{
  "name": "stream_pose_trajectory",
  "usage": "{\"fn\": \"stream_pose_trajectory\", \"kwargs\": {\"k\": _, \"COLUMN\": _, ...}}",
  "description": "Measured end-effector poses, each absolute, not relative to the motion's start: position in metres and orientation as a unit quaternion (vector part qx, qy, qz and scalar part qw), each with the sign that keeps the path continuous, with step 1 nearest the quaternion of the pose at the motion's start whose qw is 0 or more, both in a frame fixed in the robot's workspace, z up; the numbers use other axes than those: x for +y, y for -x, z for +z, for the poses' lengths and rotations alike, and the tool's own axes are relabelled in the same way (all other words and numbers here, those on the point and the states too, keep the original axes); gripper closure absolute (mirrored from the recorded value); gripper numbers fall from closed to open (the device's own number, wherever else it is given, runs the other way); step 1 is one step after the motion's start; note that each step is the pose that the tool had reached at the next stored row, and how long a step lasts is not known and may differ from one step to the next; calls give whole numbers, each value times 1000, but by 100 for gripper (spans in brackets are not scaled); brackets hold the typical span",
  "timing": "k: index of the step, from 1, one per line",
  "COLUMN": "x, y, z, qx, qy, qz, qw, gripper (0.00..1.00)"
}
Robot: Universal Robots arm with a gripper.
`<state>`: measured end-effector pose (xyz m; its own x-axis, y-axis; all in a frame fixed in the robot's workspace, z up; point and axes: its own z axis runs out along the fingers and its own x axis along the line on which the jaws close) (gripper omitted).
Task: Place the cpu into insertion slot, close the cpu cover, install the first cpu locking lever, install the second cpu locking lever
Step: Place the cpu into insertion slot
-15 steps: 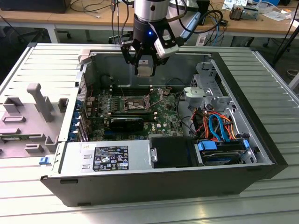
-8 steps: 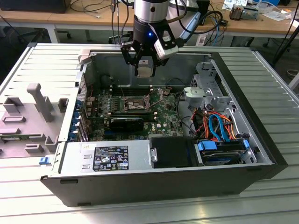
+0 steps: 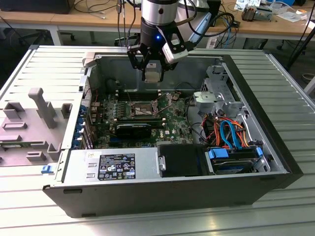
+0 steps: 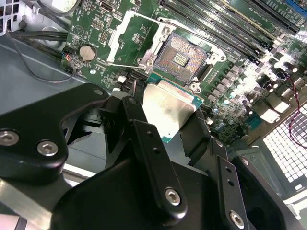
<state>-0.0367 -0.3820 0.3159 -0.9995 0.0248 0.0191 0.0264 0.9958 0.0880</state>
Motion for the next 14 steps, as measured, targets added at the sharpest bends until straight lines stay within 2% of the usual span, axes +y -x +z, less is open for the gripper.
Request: {"fn": "stream_pose_trajectory", "kwargs": {"k": 14, "x": -384, "y": 37, "z": 312, "qx": -999, "qy": 13, "qz": -44, "qw": 9, "gripper": 46}}
